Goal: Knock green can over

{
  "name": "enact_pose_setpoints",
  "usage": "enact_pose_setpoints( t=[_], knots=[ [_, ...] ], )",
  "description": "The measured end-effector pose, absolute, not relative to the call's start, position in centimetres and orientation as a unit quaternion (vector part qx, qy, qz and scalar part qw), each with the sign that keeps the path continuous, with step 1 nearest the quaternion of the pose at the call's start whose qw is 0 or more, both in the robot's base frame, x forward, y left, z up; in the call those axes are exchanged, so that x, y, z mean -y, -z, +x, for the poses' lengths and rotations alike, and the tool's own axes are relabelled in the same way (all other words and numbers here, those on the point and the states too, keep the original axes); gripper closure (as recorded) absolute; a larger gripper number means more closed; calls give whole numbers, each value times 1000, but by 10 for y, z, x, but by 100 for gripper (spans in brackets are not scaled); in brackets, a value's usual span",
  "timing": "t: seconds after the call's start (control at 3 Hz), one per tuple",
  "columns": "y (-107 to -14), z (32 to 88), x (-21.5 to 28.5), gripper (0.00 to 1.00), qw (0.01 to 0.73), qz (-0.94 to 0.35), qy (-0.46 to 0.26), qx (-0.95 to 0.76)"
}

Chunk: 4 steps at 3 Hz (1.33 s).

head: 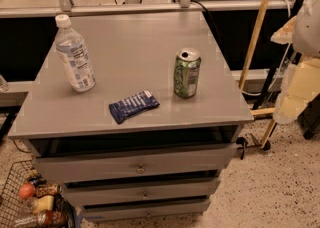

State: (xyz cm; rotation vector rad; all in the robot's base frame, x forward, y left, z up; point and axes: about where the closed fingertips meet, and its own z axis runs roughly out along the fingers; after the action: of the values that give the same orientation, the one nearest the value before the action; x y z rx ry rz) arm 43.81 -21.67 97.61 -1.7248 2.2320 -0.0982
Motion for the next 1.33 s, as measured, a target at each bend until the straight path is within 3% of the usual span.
enact_pose_setpoints(
  t=[0.67, 1.33],
  knots=[
    [-975, 440, 219, 0, 175, -585, 19, -792],
    [-917, 500, 220, 0, 286, -473, -93, -828]
  ],
)
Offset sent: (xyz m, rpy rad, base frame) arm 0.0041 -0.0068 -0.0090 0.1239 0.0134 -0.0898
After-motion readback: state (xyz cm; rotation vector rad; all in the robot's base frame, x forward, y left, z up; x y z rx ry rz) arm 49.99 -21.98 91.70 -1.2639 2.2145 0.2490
